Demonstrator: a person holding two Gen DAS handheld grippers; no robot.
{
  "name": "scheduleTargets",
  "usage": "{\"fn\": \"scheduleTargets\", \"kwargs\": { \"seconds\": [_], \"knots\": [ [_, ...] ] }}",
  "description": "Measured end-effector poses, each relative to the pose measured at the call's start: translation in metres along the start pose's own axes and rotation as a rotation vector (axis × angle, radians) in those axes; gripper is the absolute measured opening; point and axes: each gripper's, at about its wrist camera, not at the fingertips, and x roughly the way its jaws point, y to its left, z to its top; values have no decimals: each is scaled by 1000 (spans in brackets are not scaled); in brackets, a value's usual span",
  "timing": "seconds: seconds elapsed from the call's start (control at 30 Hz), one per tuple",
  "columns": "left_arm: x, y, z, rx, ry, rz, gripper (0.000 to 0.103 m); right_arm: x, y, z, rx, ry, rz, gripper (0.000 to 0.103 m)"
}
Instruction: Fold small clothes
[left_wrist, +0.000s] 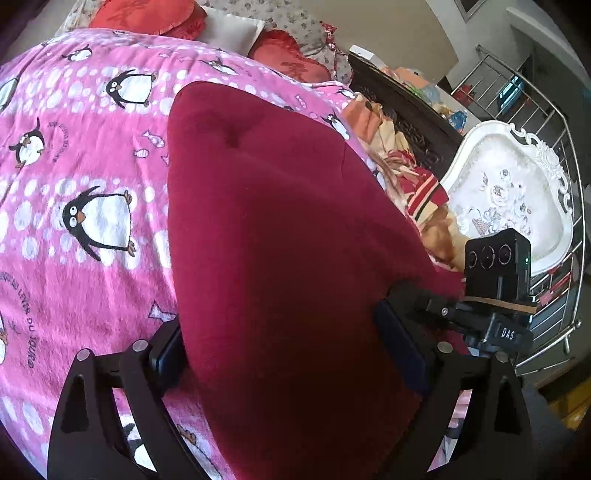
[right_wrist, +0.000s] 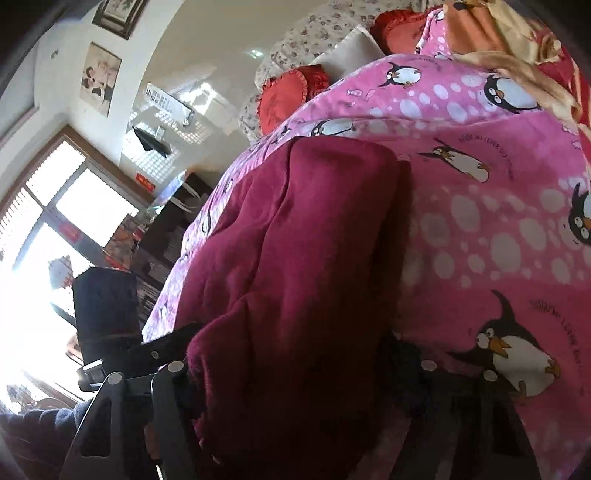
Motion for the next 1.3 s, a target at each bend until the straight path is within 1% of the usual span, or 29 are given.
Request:
{"fn": "scheduleTargets", "kwargs": {
  "seconds": [0.03,0.07,0.1,0.13,0.17,0.2,0.27,0.37,0.4,0.47,0.5,0.57,0.7,0.77,0.8,0.83,0.87,0.9,0.93,0.97,1.03,1.1,1.17,1.2,1.23,1.27,1.3],
  "knots": [
    [-1,-1,1,-2,7,7,83,-1,2,0,6,-8,2,63],
    [-3,0,2,-3,6,18,75,-2,8,0,-10,-14,-10,51],
    [-6,-3,3,2,-2,26,61,-3,17,3,-37,-15,-33,48],
    [-11,-6,3,15,-14,35,49,-4,33,4,-78,-17,-78,45],
    [-18,-11,4,41,-23,48,44,-5,43,6,-103,-14,-104,42],
    [-21,-14,5,55,-31,53,42,-6,53,8,-124,-15,-124,41],
    [-37,-16,7,76,-72,71,42,-10,78,14,-160,-34,-137,39],
    [-70,-1,17,62,-135,69,42,-2,112,24,-201,-47,-136,39],
    [-77,4,19,65,-147,73,42,-2,116,24,-210,-47,-130,39],
    [-93,22,25,63,-169,94,42,18,139,31,-241,-43,-117,39],
    [-101,32,27,59,-177,110,42,23,142,27,-253,-39,-115,39],
    [-114,52,33,52,-187,148,42,52,158,31,-272,-25,-106,39],
    [-123,101,44,29,-169,234,45,106,172,34,-288,-2,-99,39],
    [-113,118,47,25,-151,278,55,137,169,32,-287,11,-110,40],
    [-102,128,47,21,-122,304,62,147,164,30,-278,23,-115,41],
    [-89,141,44,6,-78,314,73,161,155,26,-255,55,-137,45],
    [-86,150,41,-11,-88,294,79,172,144,21,-227,84,-174,50],
    [-87,157,36,-32,-119,267,87,172,136,19,-203,70,-159,52],
    [-89,165,31,-62,-144,232,88,165,127,17,-149,49,-107,54],
    [-90,171,28,-89,-157,197,88,159,123,17,-121,51,-83,54],
    [-92,178,26,-117,-168,161,88,145,120,11,-122,51,-69,54],
    [-91,177,22,-118,-169,156,88,131,124,4,-143,32,-97,54],
    [-91,178,22,-116,-169,159,88,113,139,-1,-215,-9,-159,54],
    [-92,180,22,-119,-170,160,88,104,155,-2,-290,-44,-207,54],
    [-93,181,23,-121,-170,161,88,97,168,-4,-345,-73,-238,53],
    [-94,179,25,-121,-170,162,88,89,186,-5,-418,-121,-269,52],
    [-94,178,25,-119,-170,164,88,86,199,-4,-462,-151,-280,50]
  ]
}}
